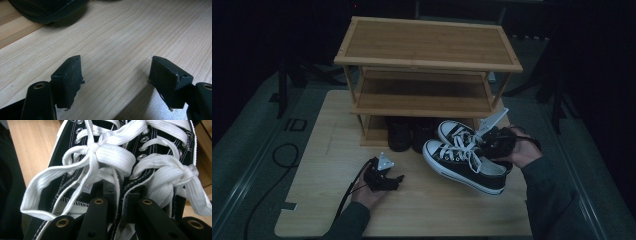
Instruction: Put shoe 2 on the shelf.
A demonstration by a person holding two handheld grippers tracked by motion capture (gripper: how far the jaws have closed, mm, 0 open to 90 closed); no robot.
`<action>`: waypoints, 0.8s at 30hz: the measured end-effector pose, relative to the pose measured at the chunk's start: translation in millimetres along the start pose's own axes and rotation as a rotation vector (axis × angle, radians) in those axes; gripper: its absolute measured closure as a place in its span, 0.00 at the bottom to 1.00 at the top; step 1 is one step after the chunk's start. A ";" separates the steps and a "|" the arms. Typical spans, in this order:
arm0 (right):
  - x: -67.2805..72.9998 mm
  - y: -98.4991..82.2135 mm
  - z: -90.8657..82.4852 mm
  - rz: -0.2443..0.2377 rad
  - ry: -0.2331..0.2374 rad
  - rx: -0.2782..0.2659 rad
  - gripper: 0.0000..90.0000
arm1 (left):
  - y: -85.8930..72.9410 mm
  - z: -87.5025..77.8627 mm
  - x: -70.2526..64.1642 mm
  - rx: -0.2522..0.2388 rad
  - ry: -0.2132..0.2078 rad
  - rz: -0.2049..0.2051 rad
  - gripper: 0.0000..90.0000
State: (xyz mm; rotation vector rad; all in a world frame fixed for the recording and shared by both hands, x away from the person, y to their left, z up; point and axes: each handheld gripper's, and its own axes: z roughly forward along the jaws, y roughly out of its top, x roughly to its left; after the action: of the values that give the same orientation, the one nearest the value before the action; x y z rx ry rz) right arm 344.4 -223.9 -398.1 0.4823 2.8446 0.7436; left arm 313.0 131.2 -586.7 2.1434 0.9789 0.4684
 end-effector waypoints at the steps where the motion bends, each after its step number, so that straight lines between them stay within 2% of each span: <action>1: 0.6 0.8 -0.5 -0.005 0.001 -0.003 0.93 | 0.0 0.0 0.0 0.000 0.000 0.000 0.30; 6: 5.2 7.0 -2.6 -0.023 -0.017 -0.003 0.93 | 0.0 0.0 0.0 0.000 0.000 0.001 0.30; 12: 9.7 14.4 -4.8 -0.059 0.002 -0.010 0.93 | 0.0 0.0 0.0 0.000 0.000 0.001 0.30; 18: 14.3 22.2 -7.9 -0.089 0.006 -0.042 0.93 | 0.0 0.0 0.0 0.000 0.000 0.000 0.30; 24: 19.6 31.2 -12.7 -0.119 0.037 -0.060 0.93 | 0.1 0.1 0.0 -0.001 0.000 0.000 0.30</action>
State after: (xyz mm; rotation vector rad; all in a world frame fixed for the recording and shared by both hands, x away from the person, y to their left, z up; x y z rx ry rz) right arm 331.5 -197.1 -373.0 0.2909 2.8456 0.8202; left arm 313.1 131.0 -586.7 2.1422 0.9787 0.4684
